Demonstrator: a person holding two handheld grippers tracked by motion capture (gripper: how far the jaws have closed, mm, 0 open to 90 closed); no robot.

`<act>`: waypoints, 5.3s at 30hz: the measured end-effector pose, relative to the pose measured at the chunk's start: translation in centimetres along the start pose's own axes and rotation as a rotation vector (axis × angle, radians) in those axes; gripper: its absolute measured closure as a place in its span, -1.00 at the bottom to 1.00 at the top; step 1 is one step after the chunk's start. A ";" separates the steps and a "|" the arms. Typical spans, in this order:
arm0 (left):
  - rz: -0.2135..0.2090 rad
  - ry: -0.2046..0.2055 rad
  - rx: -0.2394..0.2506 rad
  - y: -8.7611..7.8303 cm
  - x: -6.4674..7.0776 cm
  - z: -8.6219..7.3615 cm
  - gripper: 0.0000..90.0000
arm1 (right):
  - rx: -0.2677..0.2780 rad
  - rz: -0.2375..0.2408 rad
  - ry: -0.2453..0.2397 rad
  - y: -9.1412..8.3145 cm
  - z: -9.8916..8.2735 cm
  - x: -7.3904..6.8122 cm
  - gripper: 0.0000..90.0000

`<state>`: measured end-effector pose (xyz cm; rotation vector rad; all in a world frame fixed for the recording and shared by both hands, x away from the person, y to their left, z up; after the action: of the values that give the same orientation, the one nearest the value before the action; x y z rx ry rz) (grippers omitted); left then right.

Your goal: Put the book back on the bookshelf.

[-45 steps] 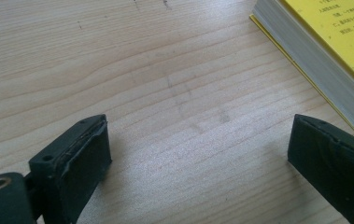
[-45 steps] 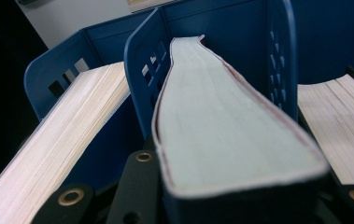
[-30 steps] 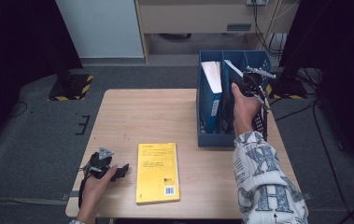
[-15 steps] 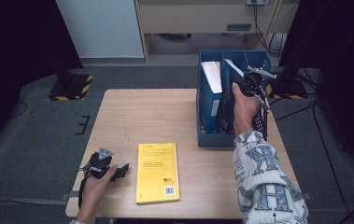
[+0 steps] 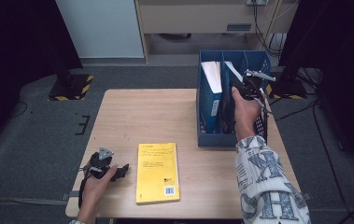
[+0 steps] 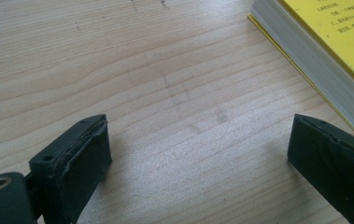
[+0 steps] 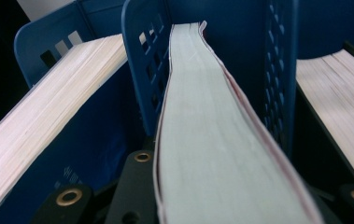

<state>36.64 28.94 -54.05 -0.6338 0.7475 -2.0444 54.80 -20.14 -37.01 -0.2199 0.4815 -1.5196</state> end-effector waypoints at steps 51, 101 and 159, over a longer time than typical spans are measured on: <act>-0.003 -0.008 0.005 0.0 0.0 0.0 -0.88 | -0.097 0.057 -0.021 -3.0 0.6 -1.0 0.49; -0.005 -0.004 0.009 0.1 -0.1 0.1 -0.88 | -0.020 -0.055 -0.051 0.8 2.4 -2.1 0.64; -0.006 -0.005 0.009 0.2 0.0 0.1 -0.89 | -0.031 0.055 -0.006 -0.9 3.0 -1.5 0.18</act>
<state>36.77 28.83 -54.09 -0.6360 0.7341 -2.0500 55.38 -19.17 -33.69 -0.2335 0.5024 -1.4582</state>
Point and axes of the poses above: each handheld gripper's, and its own axes: y roughly forward along the jaws, z roughly out of its top, x roughly to its right, the point moved 1 cm from there along y, roughly forward along the jaws, and after that the axes turned 12 degrees about -z, right-handed, at the moved point
